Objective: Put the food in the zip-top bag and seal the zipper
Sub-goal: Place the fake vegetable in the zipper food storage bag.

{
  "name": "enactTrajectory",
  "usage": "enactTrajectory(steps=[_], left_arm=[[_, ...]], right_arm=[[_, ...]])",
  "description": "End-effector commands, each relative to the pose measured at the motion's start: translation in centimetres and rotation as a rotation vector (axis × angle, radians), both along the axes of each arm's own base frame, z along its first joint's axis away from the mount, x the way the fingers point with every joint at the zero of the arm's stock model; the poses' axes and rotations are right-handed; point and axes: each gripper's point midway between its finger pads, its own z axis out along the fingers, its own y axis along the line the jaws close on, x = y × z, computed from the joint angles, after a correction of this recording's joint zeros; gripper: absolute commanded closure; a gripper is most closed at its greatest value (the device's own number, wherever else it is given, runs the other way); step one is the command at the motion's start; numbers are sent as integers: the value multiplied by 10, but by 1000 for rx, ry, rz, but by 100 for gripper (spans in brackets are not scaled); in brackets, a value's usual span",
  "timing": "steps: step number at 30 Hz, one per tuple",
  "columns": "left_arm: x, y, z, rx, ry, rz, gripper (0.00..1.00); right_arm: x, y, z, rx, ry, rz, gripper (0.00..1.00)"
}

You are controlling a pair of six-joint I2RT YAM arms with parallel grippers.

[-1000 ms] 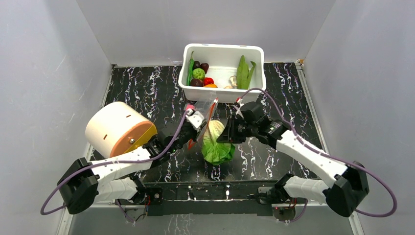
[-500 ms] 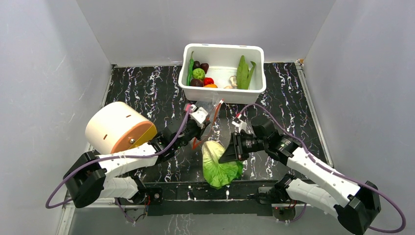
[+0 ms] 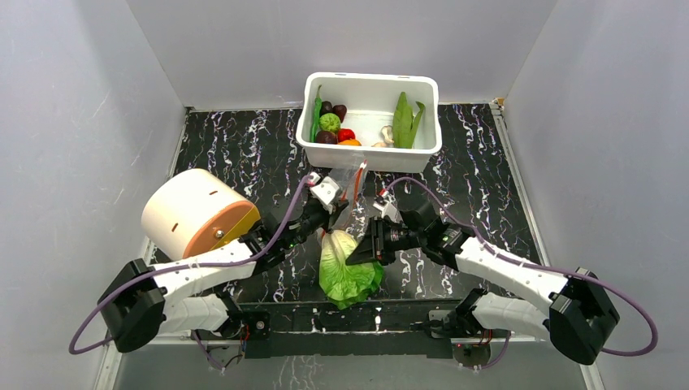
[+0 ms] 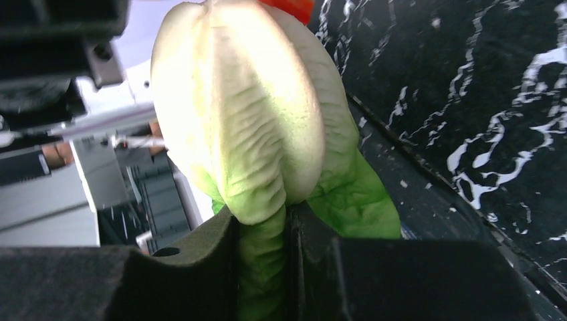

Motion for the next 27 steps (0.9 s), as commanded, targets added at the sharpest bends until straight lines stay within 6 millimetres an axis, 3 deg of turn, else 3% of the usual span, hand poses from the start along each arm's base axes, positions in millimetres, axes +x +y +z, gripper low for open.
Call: enactTrajectory(steps=[1,8,14,19,23,27], left_arm=[[-12,3,23,-45,-30,-44,100],[-27,3,30,-29,-24,-116,100],[-33,-1,31,-21,-26,-159,100],[-31,-6,21,1,-16,-171,100],[-30,-10,23,-3,-11,-182,100],[-32,-10,24,6,-3,-193,100]], right_arm=[[29,-5,13,38,-47,-190,100],[39,-19,11,49,-18,-304,100],[38,-13,32,108,-27,-276,100],[18,3,63,198,-90,-109,100],[14,9,51,141,-93,-24,100],[18,11,15,21,-71,28,100]])
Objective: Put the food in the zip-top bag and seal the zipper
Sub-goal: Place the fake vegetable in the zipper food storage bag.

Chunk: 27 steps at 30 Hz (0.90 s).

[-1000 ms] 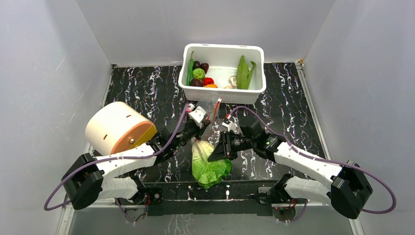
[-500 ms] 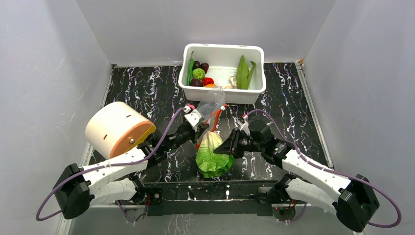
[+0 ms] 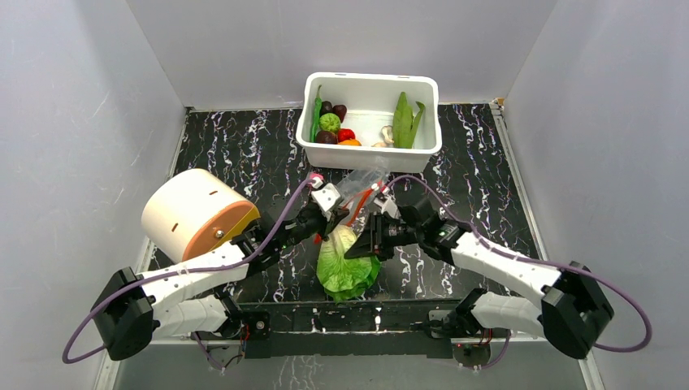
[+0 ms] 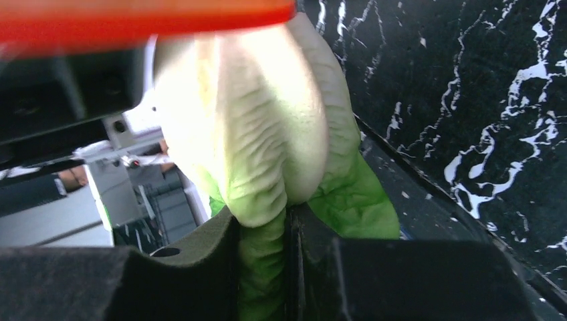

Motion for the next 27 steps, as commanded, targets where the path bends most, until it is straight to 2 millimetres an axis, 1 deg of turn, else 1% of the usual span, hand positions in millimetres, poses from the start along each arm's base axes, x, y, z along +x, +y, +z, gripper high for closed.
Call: enactTrajectory(steps=[1,2,3,4,5,6,7,9,11,12,14,16,18,19,21,23,25,27], left_arm=[[-7,-11,23,-34,-21,-62,100],[-8,-10,23,-29,-18,-65,100],[-9,-9,23,-24,-17,-67,100],[-11,-8,23,-18,-12,-70,100],[-13,-7,24,-13,-9,-74,100],[-15,-5,24,-8,-1,-81,100],[-17,-4,24,-1,4,-86,100],[-22,-3,23,12,19,-108,100],[-29,-3,22,24,35,-138,100],[-32,-3,22,28,41,-149,100],[-33,-3,18,29,49,-156,100],[-32,-3,13,27,48,-147,100],[-28,-4,10,26,46,-131,100],[-26,-4,9,27,43,-125,100],[-22,-6,7,31,37,-115,100],[-17,-8,6,37,28,-104,100],[-14,-9,5,55,25,-103,100],[-14,-12,3,74,24,-118,100]], right_arm=[[2,8,1,-45,-110,133,100],[16,1,-11,-138,-129,72,100],[21,-8,-20,-195,-119,34,100],[29,-17,-26,-234,-125,-31,100],[33,-24,-27,-242,-121,-77,100],[40,-33,-27,-259,-132,-145,100],[43,-40,-23,-264,-155,-190,100],[46,-51,-20,-290,-172,-250,100],[46,-55,-14,-278,-184,-276,100],[45,-53,-8,-249,-195,-279,100],[39,-42,10,-138,-216,-243,100],[25,-26,30,4,-246,-159,100],[11,-14,44,55,-278,-84,100],[4,-10,47,52,-302,-45,100],[-11,-4,46,34,-328,39,100],[-27,-3,33,-7,-327,140,100],[-39,-9,15,-73,-322,213,100],[-47,-15,7,-92,-322,257,100]])
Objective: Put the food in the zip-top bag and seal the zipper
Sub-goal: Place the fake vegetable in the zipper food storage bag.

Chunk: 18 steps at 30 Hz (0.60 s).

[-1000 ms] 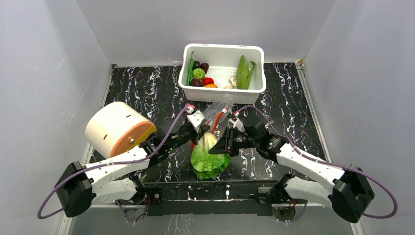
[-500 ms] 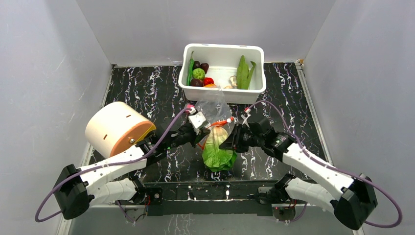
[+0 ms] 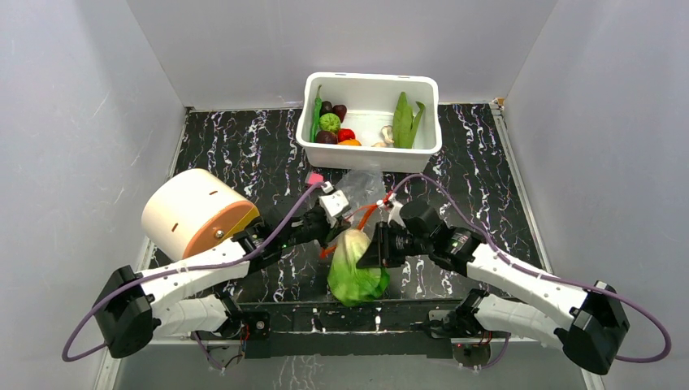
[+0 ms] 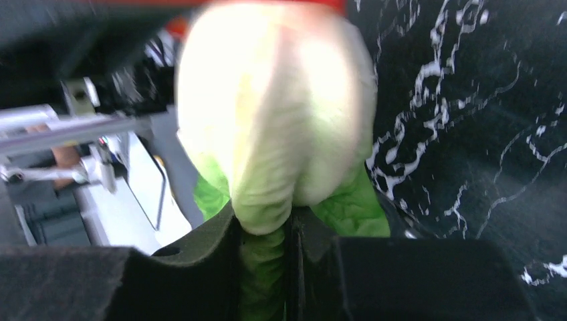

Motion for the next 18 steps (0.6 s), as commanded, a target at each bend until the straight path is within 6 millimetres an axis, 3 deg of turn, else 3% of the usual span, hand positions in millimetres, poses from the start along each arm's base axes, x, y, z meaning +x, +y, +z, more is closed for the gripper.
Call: enactTrajectory(steps=[1,4,6,10,13,18], left_arm=[[11,-10,18,-19,-70,-10,100],[11,-9,17,-10,-79,-15,100],[6,-8,18,-8,-85,-42,100],[-7,-5,21,-7,-82,-93,100],[-5,4,18,10,-85,-56,100],[17,16,20,-1,-117,98,100]], right_arm=[[-41,6,21,56,-80,282,100],[-38,1,16,8,-119,296,100],[-24,-4,9,-73,-138,238,100],[-16,15,23,5,-136,232,100],[-32,25,39,86,-140,345,100],[-45,12,55,157,-170,320,100]])
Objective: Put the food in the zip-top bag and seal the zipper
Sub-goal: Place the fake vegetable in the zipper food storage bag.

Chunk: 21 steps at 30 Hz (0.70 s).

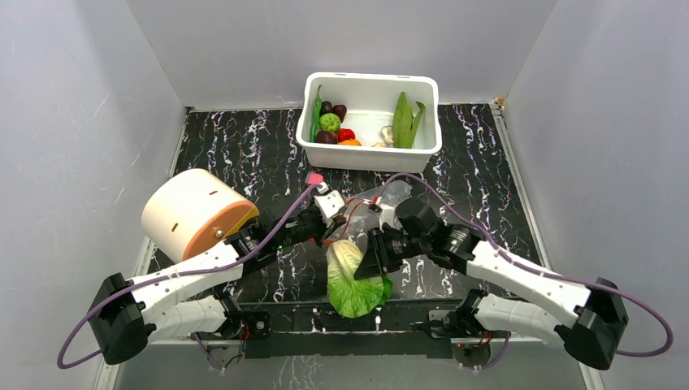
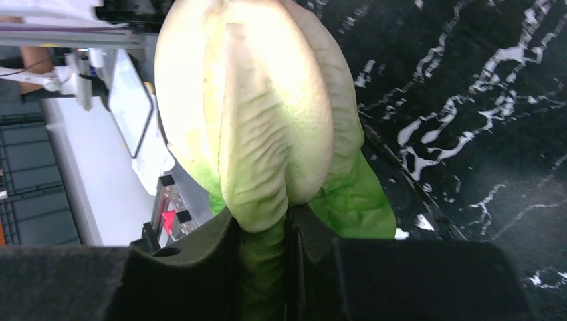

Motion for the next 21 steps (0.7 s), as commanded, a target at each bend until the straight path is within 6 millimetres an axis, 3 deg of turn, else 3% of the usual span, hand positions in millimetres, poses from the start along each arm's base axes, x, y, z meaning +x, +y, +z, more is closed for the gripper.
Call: enactTrajectory(steps=[1,4,8,16,18,21], left_arm=[[23,11,16,-47,-70,151,100],[39,18,22,-73,-125,240,100],[48,16,31,-98,-171,268,100],[36,1,30,-130,-180,204,100],[29,-1,31,-145,-166,177,100],[21,3,35,-172,-158,159,100]], right_arm=[[-14,5,56,229,-85,47,100],[-23,-1,73,317,-79,27,100],[-16,-1,92,394,-107,-41,100],[21,30,137,494,-111,-143,100],[39,30,127,451,-76,-232,100],[66,18,89,367,25,-370,100]])
